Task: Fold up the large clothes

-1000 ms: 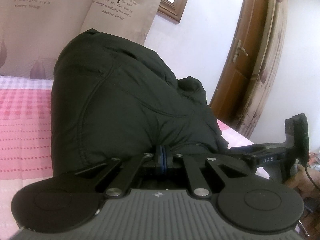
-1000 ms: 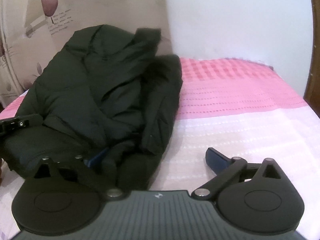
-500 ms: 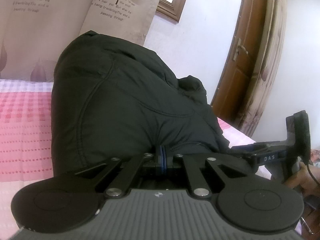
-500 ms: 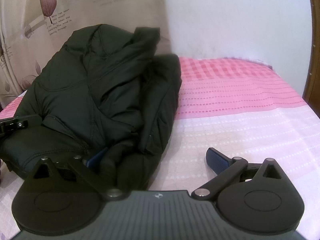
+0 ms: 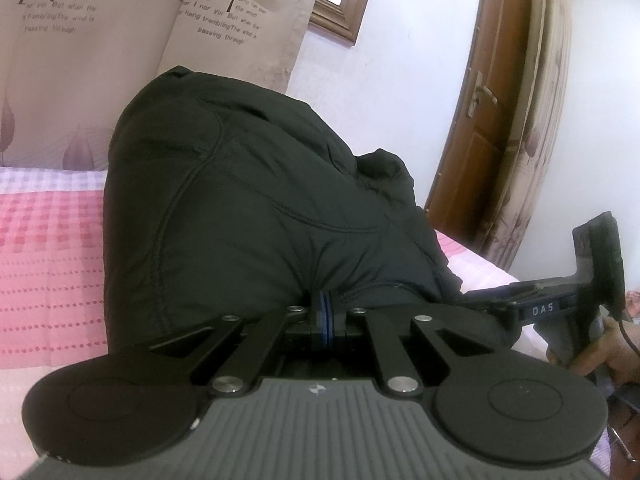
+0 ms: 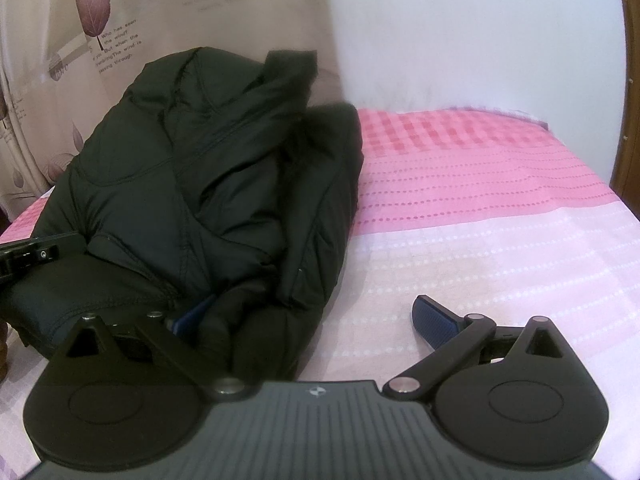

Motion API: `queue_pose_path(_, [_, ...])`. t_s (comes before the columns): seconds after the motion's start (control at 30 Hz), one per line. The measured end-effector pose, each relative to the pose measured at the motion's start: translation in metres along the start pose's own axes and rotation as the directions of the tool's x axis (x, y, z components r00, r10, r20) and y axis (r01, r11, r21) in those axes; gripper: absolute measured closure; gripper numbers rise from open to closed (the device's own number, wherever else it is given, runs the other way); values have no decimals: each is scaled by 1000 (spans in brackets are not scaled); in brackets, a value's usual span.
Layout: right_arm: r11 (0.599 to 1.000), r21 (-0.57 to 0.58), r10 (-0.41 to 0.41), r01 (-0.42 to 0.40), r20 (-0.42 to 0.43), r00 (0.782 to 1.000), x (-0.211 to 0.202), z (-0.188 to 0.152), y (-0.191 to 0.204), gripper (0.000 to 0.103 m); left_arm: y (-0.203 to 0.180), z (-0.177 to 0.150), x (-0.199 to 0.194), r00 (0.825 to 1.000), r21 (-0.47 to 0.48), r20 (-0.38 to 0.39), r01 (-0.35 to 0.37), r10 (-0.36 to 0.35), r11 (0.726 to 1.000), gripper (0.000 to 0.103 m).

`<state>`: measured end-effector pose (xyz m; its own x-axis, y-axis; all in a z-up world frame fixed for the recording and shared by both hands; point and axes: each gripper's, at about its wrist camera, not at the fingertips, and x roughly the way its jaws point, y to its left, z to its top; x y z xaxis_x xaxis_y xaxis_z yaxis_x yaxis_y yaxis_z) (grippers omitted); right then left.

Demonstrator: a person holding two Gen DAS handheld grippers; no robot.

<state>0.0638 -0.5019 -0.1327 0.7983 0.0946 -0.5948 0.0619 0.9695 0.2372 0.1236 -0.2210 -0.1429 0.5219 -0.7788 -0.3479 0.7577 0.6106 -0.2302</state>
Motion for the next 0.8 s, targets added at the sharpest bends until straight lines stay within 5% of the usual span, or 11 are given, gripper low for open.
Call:
queue_pose_path(0.47, [1000,29,5,-5,-26,1000,-4,11,-3,0,1,0,0,1000,-9,-2,9,-10,1000,90])
queue_pose_path(0.6, [990,-111,-76,90,120,990,-34,40,15,4,-1,0,1,1000,-4,-2,3,-3,1000,90])
queue_pose_path(0.7, [977,-207,-10,55,213,977,-50,82,42,9,-2,-1,1,1000,-7,0,5,-5,1000,90])
queue_pose_path(0.8, [931,-364,83,1,216,973,-36,118,82,9,-2,0,1,1000,0,2,1,-1,1000,90])
